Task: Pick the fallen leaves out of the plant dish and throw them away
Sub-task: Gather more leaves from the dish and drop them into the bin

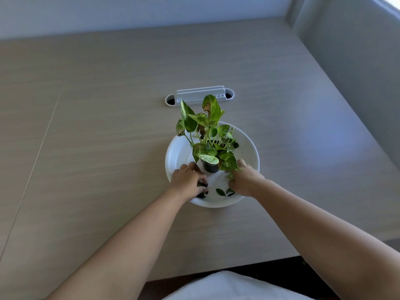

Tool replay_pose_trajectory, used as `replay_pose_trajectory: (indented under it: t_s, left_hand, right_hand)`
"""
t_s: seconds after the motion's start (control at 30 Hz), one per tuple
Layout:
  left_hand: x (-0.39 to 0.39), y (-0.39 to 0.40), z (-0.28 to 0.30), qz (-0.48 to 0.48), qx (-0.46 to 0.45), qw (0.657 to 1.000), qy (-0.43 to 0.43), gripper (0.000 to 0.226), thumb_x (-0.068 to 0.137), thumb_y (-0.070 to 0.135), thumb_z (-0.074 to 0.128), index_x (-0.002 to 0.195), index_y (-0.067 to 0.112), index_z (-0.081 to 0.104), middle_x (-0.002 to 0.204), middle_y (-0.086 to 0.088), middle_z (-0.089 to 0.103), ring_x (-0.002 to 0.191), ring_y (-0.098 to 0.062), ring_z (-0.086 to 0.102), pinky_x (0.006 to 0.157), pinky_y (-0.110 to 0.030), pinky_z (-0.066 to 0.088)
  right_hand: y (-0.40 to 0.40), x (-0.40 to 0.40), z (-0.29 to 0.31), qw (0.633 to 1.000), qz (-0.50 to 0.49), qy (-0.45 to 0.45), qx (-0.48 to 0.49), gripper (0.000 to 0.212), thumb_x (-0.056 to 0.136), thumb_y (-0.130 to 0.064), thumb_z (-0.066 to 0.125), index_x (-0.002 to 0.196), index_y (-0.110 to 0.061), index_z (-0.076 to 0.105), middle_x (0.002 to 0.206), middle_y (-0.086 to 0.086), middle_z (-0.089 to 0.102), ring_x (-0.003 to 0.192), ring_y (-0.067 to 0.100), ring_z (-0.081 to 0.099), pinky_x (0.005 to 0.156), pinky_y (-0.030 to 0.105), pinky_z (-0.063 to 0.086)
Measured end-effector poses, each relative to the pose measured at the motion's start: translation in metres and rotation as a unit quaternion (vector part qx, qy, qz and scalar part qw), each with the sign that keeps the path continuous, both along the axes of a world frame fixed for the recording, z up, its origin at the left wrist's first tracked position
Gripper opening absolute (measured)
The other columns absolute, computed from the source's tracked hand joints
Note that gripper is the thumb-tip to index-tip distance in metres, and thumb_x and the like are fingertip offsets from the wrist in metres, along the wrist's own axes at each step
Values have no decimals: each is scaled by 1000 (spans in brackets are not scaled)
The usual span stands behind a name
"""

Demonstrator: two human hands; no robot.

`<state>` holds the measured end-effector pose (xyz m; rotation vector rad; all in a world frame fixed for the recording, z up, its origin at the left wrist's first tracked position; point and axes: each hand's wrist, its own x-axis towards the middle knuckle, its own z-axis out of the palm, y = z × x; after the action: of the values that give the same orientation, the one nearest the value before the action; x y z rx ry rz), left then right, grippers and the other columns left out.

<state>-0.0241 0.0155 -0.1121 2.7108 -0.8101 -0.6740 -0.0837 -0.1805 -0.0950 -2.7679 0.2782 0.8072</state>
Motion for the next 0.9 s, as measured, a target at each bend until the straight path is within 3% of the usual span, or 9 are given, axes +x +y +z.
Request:
replay_pose_trajectory:
  t_s: [0.1, 0.27, 0.37, 0.47, 0.53, 0.67, 0.83, 0.9]
  left_hand:
    - [-1, 9, 7, -27, 5, 999, 21, 19, 79, 31, 64, 95, 35, 72, 113, 4, 53, 114, -24, 44, 97, -36, 34]
    - [1, 20, 17, -4, -7, 1000, 6, 23, 77, 36, 59, 96, 34, 71, 116, 5, 53, 114, -22, 46, 95, -34, 39]
    - [1, 15, 13, 30, 29, 999, -32, 51, 78, 57, 60, 119, 27, 58, 125, -1, 48, 117, -25, 49, 94, -36, 39]
    - [-6, 8, 7, 36, 117, 990, -64, 83, 66, 76, 56, 130, 24, 44, 126, -3, 46, 119, -28, 49, 113, -48, 19]
    - [-11, 4, 4, 38, 148, 986, -71, 89, 63, 76, 58, 131, 22, 41, 125, -6, 44, 119, -30, 48, 114, -50, 15]
    - [-14, -3, 5, 26, 150, 986, -70, 74, 72, 60, 66, 128, 17, 43, 122, -11, 43, 112, -33, 50, 96, -41, 34]
    - [-13, -3, 9, 4, 100, 995, -23, 30, 84, 16, 60, 113, 14, 52, 111, -11, 46, 89, -37, 61, 71, -36, 47]
    - [-11, -1, 9, 3, 86, 996, -20, 22, 82, 3, 55, 104, 10, 56, 104, -11, 50, 87, -36, 62, 69, -36, 50]
  right_hand:
    - [3, -11, -5, 999, 39, -10, 3, 41, 93, -26, 43, 133, -31, 49, 133, 8, 39, 120, 30, 46, 88, 41, 49]
    - [0, -20, -1, 996, 37, -57, 58, 33, 92, -26, 41, 116, -29, 64, 115, 2, 55, 95, 25, 59, 77, 37, 54]
    - [3, -18, 7, 996, -25, -70, 50, 36, 90, -38, 49, 123, -27, 58, 121, 2, 49, 92, 23, 53, 73, 34, 50]
    - [18, -14, 5, 1000, -11, -24, -13, 57, 80, -61, 56, 123, -24, 52, 125, 4, 48, 107, 29, 52, 79, 36, 46]
    - [31, -13, -1, 998, 5, -12, -54, 70, 72, -70, 57, 121, -22, 48, 128, 8, 48, 113, 31, 50, 86, 39, 42]
    - [48, -13, -6, 994, 7, -12, -105, 70, 75, -66, 57, 128, -23, 40, 130, 11, 46, 115, 36, 47, 91, 41, 39]
    - [50, -15, -10, 999, -15, -29, -9, 30, 86, -32, 61, 111, -17, 55, 118, 11, 46, 99, 33, 53, 68, 34, 44]
    - [48, -17, -12, 999, -16, -34, 20, 23, 88, -22, 59, 109, -16, 62, 114, 9, 48, 93, 31, 57, 66, 32, 46]
